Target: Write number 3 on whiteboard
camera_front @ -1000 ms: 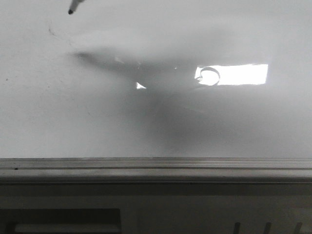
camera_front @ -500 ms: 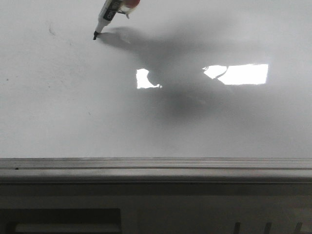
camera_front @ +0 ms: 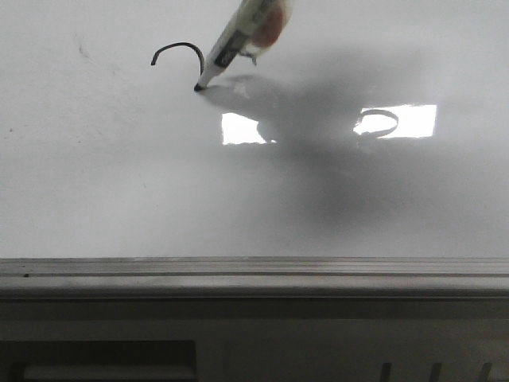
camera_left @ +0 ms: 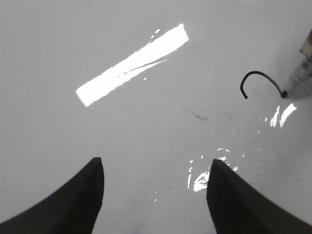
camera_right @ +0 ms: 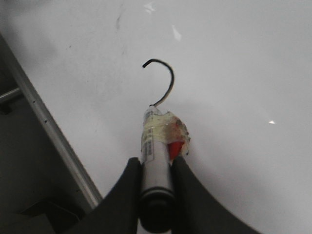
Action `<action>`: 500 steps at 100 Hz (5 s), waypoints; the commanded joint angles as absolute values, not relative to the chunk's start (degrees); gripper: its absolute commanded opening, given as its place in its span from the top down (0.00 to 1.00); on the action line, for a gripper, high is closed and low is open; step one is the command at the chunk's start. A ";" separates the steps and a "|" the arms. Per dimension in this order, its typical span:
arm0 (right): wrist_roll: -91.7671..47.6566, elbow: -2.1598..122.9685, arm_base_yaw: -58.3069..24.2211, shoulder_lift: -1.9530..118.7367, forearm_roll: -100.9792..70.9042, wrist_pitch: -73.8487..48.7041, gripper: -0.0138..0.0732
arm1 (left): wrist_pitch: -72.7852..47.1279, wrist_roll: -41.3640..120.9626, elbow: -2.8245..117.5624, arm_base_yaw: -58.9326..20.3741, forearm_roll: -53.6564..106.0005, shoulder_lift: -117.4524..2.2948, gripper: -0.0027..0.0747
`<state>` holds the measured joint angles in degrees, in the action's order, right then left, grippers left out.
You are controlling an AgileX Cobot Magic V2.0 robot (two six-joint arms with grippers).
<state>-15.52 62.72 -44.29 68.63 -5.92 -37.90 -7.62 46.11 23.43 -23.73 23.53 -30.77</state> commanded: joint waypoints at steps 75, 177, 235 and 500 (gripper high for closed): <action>-12.47 60.64 -49.24 72.66 -5.52 -33.17 0.91 | -4.04 45.47 25.39 -23.68 24.37 -30.85 0.41; -13.36 64.05 -56.69 67.12 -5.82 -35.34 0.92 | 5.77 56.14 25.39 -53.61 28.32 -49.15 0.41; -13.36 64.05 -59.76 67.12 -4.92 -36.15 0.92 | 10.69 56.04 25.98 -53.74 28.82 -55.43 0.82; -13.14 64.05 -54.70 65.13 -1.24 -24.92 0.16 | -22.27 56.11 27.60 -21.65 89.34 -62.41 0.50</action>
